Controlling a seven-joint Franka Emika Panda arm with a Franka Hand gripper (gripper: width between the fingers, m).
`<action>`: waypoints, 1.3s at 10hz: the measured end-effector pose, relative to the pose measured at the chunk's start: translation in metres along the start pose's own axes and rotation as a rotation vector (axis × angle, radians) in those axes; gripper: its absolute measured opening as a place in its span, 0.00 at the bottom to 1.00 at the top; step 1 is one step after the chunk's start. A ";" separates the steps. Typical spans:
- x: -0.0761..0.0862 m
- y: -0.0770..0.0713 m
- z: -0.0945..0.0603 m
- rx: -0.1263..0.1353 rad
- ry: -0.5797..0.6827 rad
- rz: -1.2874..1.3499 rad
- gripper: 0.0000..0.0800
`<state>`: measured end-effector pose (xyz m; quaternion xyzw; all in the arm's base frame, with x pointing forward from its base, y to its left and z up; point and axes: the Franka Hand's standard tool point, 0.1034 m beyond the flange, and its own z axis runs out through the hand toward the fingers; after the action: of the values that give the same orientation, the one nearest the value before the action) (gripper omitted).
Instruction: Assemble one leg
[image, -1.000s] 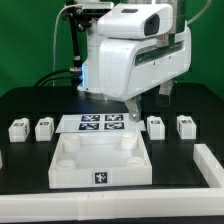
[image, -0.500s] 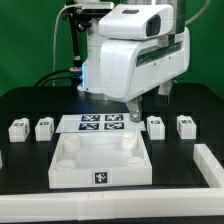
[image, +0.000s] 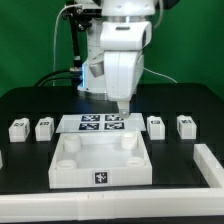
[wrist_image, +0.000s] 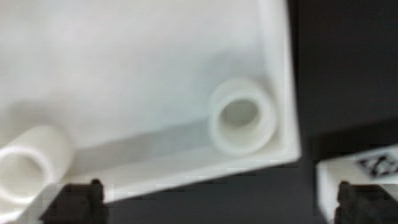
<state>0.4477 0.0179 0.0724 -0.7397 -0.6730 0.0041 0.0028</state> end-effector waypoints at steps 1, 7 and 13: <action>-0.010 -0.015 0.017 0.010 0.007 -0.066 0.81; -0.025 -0.015 0.061 0.026 0.029 -0.047 0.81; -0.026 -0.014 0.066 0.044 0.029 -0.044 0.43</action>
Offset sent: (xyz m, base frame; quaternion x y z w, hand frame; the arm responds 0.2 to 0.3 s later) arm 0.0065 -0.0084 -0.0298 -0.0386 0.0291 -0.0329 0.9983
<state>0.4311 -0.0069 0.0065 -0.7244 -0.6887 0.0080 0.0288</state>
